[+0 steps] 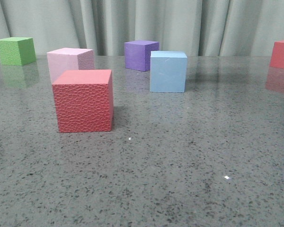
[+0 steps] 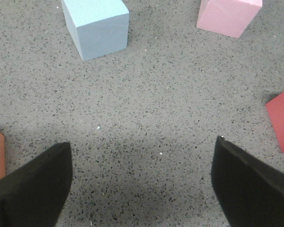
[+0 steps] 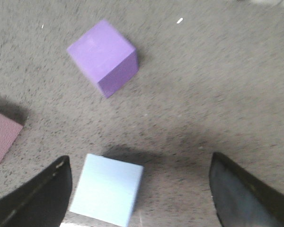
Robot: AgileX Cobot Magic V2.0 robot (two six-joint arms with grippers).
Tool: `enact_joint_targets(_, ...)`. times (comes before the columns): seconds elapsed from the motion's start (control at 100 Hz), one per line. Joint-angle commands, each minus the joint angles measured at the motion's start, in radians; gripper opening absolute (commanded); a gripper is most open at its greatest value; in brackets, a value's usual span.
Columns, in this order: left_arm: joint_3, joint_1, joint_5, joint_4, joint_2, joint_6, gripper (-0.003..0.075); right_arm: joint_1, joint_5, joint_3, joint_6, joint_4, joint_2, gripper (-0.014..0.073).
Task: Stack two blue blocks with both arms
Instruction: 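Open the right gripper and lift it away from the cube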
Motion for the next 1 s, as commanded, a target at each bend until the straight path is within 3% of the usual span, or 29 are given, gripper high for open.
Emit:
enact_joint_targets(0.0, -0.032, -0.006, -0.053, -0.012, -0.001, -0.002, 0.0566, -0.034, -0.041, -0.020, -0.047, -0.036, -0.099, 0.0592)
enact_joint_targets(0.25, -0.032, -0.006, -0.053, -0.012, -0.001, -0.002, 0.0566, -0.144, -0.064, 0.152, -0.098, -0.036, -0.266, 0.0592)
enact_joint_targets(0.59, -0.032, -0.006, -0.053, -0.012, -0.001, -0.002, 0.0566, -0.259, -0.182, 0.582, -0.098, -0.039, -0.581, 0.0592)
enact_joint_targets(0.99, -0.032, -0.006, -0.053, -0.012, -0.001, -0.002, 0.0566, -0.279, -0.261, 0.962, -0.098, -0.047, -0.909, 0.0592)
